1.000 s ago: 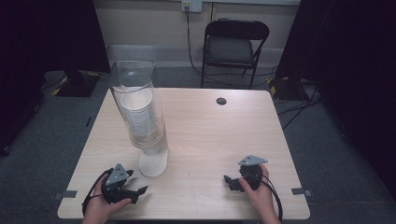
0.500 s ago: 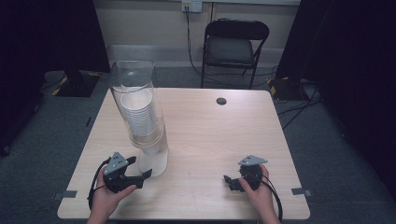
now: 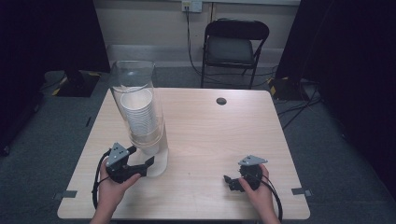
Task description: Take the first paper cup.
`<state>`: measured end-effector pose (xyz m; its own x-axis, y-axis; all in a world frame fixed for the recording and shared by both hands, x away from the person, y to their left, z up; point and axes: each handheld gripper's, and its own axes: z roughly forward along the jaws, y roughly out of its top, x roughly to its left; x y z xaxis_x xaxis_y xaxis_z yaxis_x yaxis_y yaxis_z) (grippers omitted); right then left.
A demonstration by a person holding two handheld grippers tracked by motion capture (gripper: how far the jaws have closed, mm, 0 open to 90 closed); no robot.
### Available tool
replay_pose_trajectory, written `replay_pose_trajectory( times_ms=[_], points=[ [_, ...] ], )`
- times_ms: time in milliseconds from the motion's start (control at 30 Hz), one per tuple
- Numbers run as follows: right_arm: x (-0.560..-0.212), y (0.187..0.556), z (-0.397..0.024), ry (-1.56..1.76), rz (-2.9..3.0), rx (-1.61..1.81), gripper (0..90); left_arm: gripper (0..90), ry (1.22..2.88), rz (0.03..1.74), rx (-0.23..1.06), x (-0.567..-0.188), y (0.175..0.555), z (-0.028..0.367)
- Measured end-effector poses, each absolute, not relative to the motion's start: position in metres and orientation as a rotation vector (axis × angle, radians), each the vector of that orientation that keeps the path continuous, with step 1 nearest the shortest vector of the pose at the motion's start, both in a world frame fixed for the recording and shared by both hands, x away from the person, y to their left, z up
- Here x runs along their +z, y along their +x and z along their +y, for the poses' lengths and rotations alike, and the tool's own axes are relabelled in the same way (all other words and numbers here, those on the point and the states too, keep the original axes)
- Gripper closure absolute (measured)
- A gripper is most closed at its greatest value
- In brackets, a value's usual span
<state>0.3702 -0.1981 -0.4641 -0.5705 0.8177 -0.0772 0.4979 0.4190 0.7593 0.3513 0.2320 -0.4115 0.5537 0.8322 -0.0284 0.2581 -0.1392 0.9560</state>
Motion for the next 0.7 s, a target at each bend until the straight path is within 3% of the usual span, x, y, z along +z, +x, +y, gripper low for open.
replay_pose_trajectory(
  times_ms=[433, 700],
  points=[
    [-0.464, 0.370, -0.198, 1.119, 2.239, 0.980, 1.4, 17.2, 1.593, 0.909, 0.736, -0.414, 0.363, 0.215],
    [-0.464, 0.370, -0.198, 1.117, 2.239, 0.980, 1.4, 24.0, 1.564, 0.907, 0.765, -0.416, 0.366, 0.209]
  ],
)
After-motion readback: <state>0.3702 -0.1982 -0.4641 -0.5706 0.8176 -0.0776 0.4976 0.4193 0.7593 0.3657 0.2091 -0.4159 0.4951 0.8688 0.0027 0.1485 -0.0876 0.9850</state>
